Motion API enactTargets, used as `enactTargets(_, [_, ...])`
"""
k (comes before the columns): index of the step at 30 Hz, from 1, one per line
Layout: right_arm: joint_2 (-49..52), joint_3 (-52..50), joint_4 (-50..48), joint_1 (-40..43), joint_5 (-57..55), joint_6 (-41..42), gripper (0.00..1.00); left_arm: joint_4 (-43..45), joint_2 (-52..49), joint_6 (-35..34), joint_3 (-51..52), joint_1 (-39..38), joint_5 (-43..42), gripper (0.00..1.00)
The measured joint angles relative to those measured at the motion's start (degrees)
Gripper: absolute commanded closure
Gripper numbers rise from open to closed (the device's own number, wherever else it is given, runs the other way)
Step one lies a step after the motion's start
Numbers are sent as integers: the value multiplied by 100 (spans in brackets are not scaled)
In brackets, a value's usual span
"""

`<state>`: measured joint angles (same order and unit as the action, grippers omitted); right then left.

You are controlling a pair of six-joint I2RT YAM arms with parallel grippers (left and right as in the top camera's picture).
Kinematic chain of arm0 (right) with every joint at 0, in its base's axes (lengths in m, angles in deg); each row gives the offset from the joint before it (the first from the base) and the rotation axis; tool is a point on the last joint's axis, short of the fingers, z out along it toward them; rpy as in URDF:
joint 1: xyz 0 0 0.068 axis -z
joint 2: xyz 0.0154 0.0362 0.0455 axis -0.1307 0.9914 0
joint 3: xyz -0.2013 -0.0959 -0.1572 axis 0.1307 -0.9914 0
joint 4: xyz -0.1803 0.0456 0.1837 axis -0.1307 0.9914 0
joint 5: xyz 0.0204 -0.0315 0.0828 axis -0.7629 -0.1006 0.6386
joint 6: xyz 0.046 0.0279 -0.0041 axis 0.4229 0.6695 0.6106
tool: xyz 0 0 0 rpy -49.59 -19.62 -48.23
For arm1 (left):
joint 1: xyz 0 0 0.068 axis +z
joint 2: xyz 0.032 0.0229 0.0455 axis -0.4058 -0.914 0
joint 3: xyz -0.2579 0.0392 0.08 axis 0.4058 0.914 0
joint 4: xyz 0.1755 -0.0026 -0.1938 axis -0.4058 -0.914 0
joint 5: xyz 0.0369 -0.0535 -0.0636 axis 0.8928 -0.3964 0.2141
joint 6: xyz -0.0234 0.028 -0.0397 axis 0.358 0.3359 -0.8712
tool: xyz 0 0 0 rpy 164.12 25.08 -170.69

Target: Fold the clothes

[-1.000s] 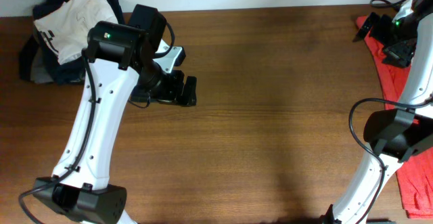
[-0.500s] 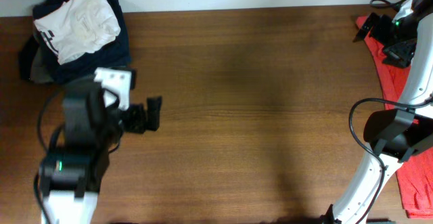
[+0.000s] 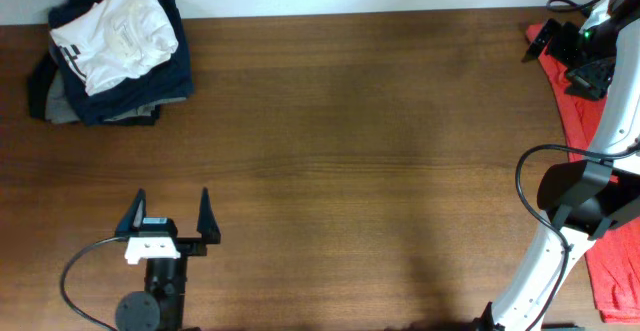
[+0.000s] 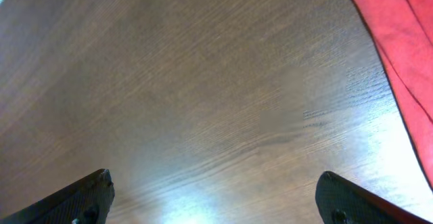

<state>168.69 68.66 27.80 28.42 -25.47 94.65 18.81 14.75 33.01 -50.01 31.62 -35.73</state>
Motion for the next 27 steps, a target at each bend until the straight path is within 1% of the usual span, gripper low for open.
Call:
enactTargets(2, [0,0,2,0,0,-2,1,22,177,-4,273,-22,61,1])
enactTargets(4, [0,0,2,0,0,2,1,-214,197,-4,282,-175,101,1])
enactTargets(7, [0,0,2,0,0,0,1,-892,212,-4,295,-417,243,1])
enactTargets(24, [0,0,2,-9,0,-2,1,-898,219,-7,295,-433,313,1])
enactTargets(25, [0,0,-20,-28,-46,-24,2,-898,219,-4,295,-433,313,1])
enactTargets(27, [-35,0,-527,-227,-852,-317,1,-901,223,-7,295,-433,315,1])
